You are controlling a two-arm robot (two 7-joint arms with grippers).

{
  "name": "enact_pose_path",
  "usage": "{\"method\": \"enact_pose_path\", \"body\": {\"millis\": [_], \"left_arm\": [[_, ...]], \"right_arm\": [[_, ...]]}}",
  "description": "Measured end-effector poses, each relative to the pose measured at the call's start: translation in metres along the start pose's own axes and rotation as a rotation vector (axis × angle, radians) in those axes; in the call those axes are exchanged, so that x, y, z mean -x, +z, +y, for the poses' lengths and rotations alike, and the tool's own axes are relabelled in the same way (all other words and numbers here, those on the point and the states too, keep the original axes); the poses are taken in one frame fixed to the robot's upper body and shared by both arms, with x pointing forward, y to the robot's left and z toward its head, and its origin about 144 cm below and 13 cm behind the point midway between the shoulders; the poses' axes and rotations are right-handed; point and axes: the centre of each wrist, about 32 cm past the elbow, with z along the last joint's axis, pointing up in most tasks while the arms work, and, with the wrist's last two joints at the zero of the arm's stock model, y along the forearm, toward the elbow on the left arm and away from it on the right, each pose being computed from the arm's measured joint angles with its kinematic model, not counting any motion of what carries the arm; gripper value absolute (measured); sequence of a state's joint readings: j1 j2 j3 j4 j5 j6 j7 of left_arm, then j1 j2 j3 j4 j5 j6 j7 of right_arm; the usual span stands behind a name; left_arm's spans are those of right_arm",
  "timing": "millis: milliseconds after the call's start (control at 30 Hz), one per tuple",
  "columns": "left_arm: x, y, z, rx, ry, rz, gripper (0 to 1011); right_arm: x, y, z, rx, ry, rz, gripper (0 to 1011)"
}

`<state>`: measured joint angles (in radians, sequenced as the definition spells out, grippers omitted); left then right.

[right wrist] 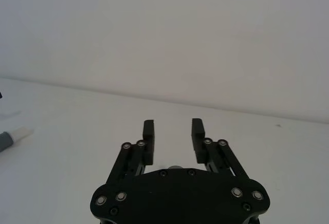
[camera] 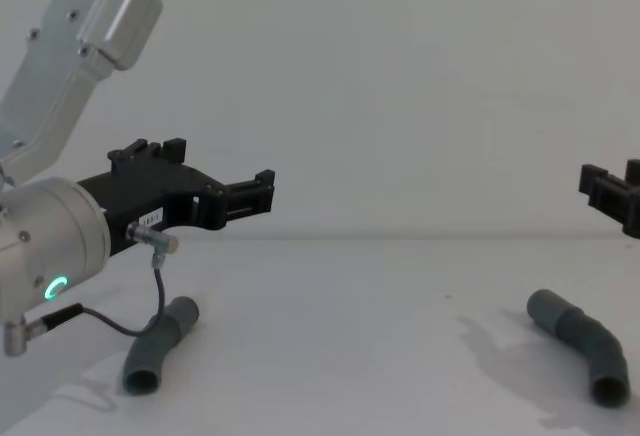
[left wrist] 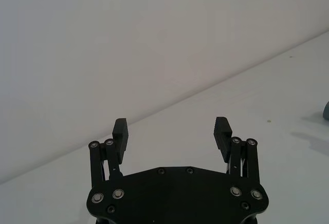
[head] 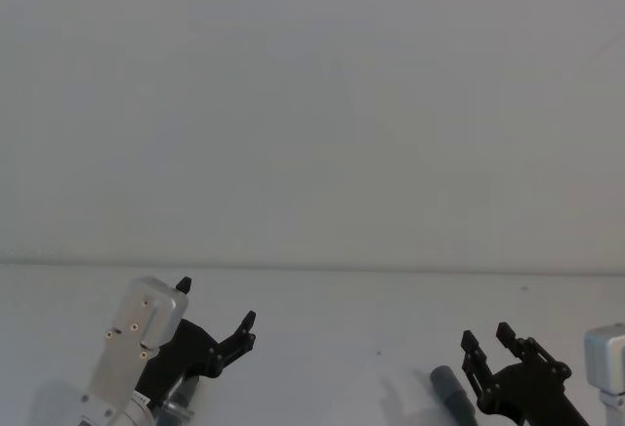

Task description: Use both hands to pick up one end of the pipe from the table, align the ends, and insert them.

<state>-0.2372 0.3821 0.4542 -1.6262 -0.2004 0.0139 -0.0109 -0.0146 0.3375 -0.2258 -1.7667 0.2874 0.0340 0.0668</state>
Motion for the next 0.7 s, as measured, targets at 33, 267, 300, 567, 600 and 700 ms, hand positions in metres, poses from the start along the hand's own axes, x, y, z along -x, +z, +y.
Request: {"method": "enact_pose_path", "body": {"millis": [33,267,300,567,600,700], "left_arm": [[0.0000,0.0000,0.0000,0.000,0.000,0.000,1001],[0.0000,0.0000,0.0000,0.000,0.000,0.000,1001],[0.0000,0.0000,0.0000,0.000,0.000,0.000,1001],[0.0000,0.0000,0.0000,0.000,0.000,0.000,1001],[0.0000,0.0000,0.0000,0.000,0.000,0.000,1001],[0.0000,0.0000,0.0000,0.000,0.000,0.000,1001]], "right_arm": [[0.0000,0.0000,0.0000,0.000,0.000,0.000,429],[0.0000,0.0000,0.0000,0.000,0.000,0.000,651],[0.0000,0.0000,0.0000,0.000,0.000,0.000,684],[0.0000,0.0000,0.0000,0.000,0.000,0.000,951],[0.0000,0.0000,0.0000,0.000,0.000,0.000,962],[0.0000,0.0000,0.0000,0.000,0.000,0.000,1004]]}}
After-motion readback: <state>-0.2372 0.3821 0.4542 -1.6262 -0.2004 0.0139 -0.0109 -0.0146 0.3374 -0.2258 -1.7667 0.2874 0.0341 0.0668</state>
